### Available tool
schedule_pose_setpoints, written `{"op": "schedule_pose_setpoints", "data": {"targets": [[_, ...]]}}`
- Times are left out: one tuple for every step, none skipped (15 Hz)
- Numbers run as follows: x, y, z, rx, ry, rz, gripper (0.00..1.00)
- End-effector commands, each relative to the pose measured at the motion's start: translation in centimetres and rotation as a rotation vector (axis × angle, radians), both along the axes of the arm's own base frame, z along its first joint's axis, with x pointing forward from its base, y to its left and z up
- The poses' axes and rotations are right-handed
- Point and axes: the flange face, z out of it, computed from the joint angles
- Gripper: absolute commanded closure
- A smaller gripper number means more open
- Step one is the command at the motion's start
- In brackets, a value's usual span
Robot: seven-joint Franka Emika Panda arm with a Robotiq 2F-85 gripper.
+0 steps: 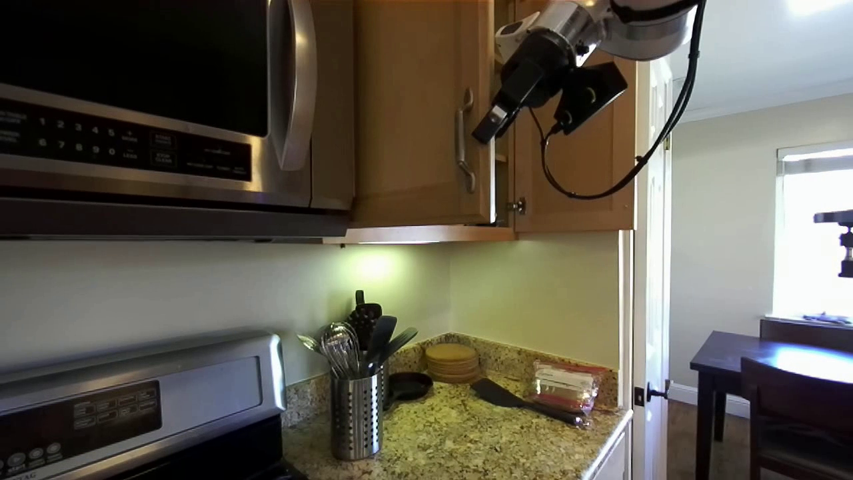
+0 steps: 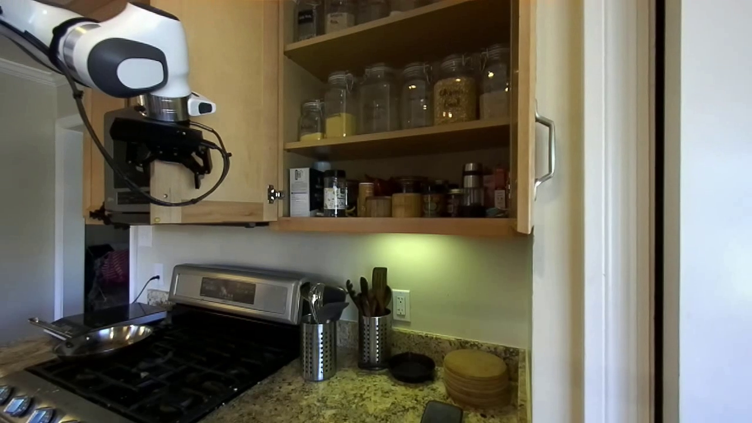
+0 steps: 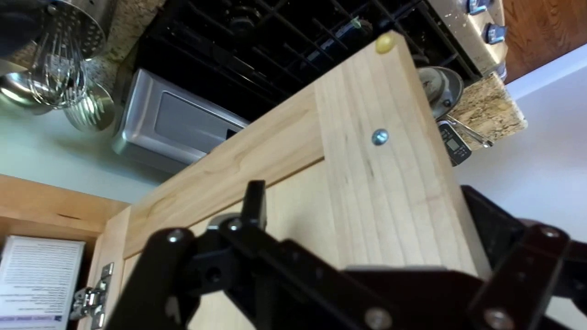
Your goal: Open the left cabinet door then take out the bottle at the left and put it on the counter top
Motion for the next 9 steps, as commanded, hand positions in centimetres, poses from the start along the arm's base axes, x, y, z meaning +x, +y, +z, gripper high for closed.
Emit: {"op": "schedule_pose_setpoints", "data": {"targets": [[1.6,-1.6,-1.2,-0.038,-0.011,-0.154,0.00],[1.5,-1.8,-1.3,-0.040,0.001,-0.170,0.00],[1.3,-2.0,-1.2,-0.036,0.014,-0.178,0.00],[1.2,-2.3,-1.1,-0.032,0.025,-0.186,0.00],[1.1,-2.6,-1.0,-0.021,0.041,-0.181,0.00],[0.9,-3.0,-0.8,-0.019,0.043,-0.193,0.00],[0.5,-3.2,-0.3,-0.014,0.040,-0.199,0.00],[0.2,-3.2,0.1,-0.012,0.021,-0.201,0.00],[-0.3,-3.1,0.6,-0.006,0.004,-0.197,0.00]]}}
